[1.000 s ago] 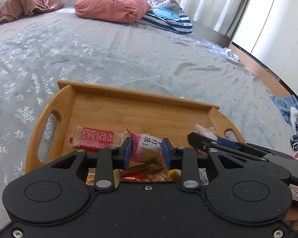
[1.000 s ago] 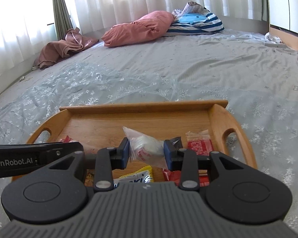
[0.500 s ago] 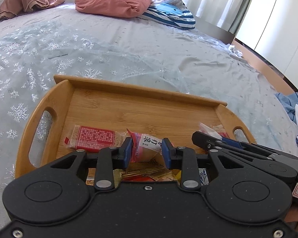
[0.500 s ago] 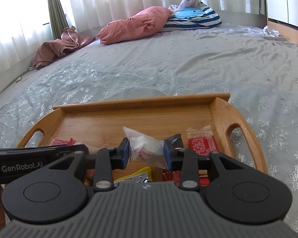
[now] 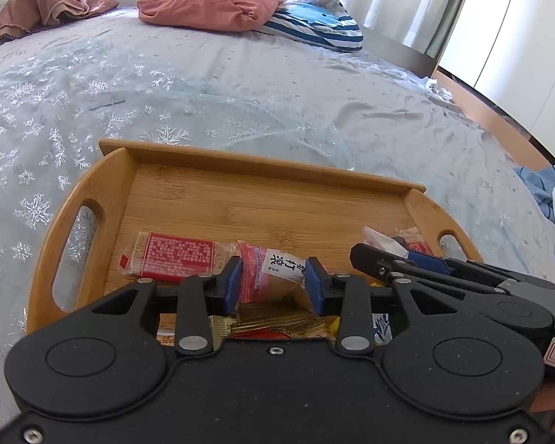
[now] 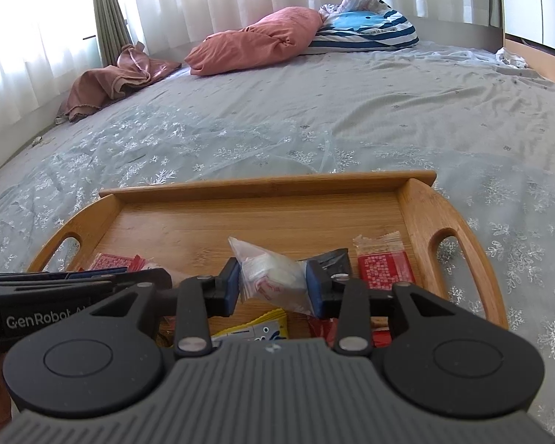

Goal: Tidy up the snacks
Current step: 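Carry the pink pack and white pack over the tray with both grippers, then open both grippers to drop the packs onto the tray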

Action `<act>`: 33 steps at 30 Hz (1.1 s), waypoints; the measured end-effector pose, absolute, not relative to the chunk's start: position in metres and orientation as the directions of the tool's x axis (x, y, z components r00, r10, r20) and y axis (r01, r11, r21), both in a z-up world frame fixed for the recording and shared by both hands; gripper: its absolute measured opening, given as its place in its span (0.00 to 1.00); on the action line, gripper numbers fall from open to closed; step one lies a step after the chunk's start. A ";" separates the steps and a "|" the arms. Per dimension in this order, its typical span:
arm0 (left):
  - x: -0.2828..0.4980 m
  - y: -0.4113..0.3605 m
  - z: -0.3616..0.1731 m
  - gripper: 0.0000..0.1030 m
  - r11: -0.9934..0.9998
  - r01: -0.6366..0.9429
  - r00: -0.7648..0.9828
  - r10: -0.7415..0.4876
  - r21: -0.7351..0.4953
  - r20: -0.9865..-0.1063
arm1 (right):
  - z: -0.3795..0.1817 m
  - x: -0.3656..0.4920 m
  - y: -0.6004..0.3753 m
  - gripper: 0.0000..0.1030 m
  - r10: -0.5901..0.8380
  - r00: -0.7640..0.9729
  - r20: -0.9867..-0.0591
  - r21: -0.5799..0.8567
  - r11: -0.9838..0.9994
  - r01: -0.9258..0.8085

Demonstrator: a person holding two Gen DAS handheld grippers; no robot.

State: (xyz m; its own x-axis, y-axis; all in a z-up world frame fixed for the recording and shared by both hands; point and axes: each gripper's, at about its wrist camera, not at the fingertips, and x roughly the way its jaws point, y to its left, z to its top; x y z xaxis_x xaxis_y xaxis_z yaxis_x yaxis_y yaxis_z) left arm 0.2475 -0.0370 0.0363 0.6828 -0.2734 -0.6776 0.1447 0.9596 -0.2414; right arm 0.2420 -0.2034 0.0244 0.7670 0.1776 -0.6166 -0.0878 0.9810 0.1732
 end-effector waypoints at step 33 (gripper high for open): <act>0.138 -0.004 0.087 0.88 0.971 0.214 0.751 -0.233 -0.107 -0.617 | 0.074 0.144 -0.198 0.87 0.233 0.813 -0.534 0.102 0.972 -0.212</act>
State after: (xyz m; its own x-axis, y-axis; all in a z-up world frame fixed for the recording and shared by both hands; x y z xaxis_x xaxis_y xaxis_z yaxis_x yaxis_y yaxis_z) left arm 0.1376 -0.0044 0.0865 0.7512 -0.2334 -0.6174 0.2136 0.9710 -0.1072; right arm 0.1438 -0.1982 0.0742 0.8129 0.2331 -0.5338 -0.2118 0.9720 0.1019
